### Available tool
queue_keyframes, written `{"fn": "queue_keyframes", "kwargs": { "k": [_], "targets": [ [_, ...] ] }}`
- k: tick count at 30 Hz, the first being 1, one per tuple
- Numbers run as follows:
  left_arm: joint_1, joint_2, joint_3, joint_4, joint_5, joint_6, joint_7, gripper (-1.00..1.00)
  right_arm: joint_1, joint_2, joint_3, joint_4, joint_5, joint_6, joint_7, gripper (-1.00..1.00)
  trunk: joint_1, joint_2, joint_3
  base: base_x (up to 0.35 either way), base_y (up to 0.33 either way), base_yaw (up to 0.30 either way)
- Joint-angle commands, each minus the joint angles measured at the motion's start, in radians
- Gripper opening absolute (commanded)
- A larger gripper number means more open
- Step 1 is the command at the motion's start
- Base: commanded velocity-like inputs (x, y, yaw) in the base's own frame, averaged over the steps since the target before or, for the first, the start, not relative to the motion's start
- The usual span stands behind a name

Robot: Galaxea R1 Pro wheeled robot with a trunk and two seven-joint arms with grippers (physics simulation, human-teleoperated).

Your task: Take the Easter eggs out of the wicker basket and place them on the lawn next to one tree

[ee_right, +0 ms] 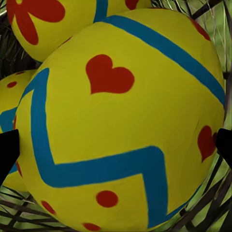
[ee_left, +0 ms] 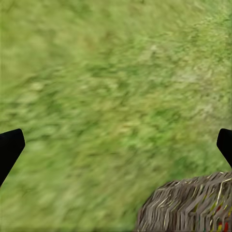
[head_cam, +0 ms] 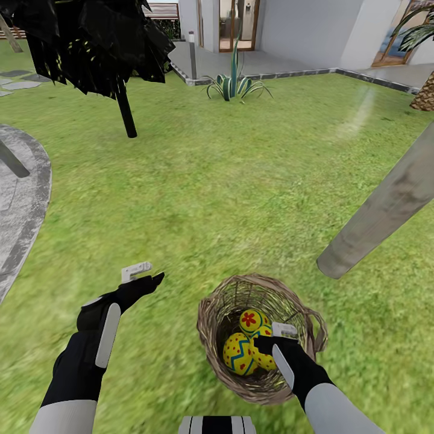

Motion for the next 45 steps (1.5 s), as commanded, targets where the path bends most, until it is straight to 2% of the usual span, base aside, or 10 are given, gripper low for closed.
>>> {"fn": "queue_keyframes", "kwargs": {
  "k": [1,4,12,17,22,25,27,31,45],
  "targets": [
    [-0.001,-0.001,0.003,-0.001,0.002,0.006,-0.005,1.0,0.0,-0.001,-0.004,0.007,0.009,0.006,-0.01,-1.0,0.0,0.0,-0.001,0.0,0.0,0.0],
    [-0.001,-0.001,0.003,-0.001,0.002,0.006,-0.005,1.0,0.0,-0.003,-0.004,0.004,0.009,0.006,-0.01,-1.0,0.0,0.0,-0.001,0.0,0.0,0.0],
    [-0.001,-0.001,0.003,-0.001,0.002,0.006,-0.005,1.0,0.004,-0.003,-0.004,-0.089,0.009,0.016,-0.011,-1.0,0.0,0.0,-0.001,0.0,0.0,0.0],
    [-0.001,-0.001,0.003,-0.001,0.002,0.006,-0.005,1.0,0.005,-0.003,-0.004,-0.094,0.009,0.02,-0.011,-1.0,0.0,0.0,-0.001,0.0,0.0,0.0],
    [-0.001,-0.001,0.003,-0.001,0.002,0.006,-0.005,1.0,0.005,-0.003,-0.004,-0.1,0.009,0.041,-0.01,-1.0,0.0,0.0,-0.001,0.0,0.0,0.0],
    [-0.001,-0.001,0.003,-0.001,0.002,0.006,-0.005,1.0,0.01,-0.002,-0.004,-0.144,0.007,0.046,-0.011,-1.0,0.0,0.0,-0.001,0.0,0.0,0.0],
    [-0.001,-0.001,0.003,-0.001,0.002,0.005,-0.005,1.0,0.011,-0.002,-0.004,-0.154,0.007,0.078,-0.01,-1.0,0.0,0.0,-0.001,0.0,0.0,0.0],
    [-0.001,-0.001,0.003,-0.001,0.002,0.006,-0.005,1.0,0.013,-0.001,-0.004,-0.17,0.007,0.086,-0.01,-1.0,0.0,0.0,-0.001,0.0,0.0,0.0],
    [-0.001,-0.001,0.002,-0.001,0.002,0.008,-0.003,1.0,0.013,0.0,-0.004,-0.17,0.006,0.086,-0.01,-1.0,-0.054,0.098,0.043,0.0,0.0,0.0]
  ]
}}
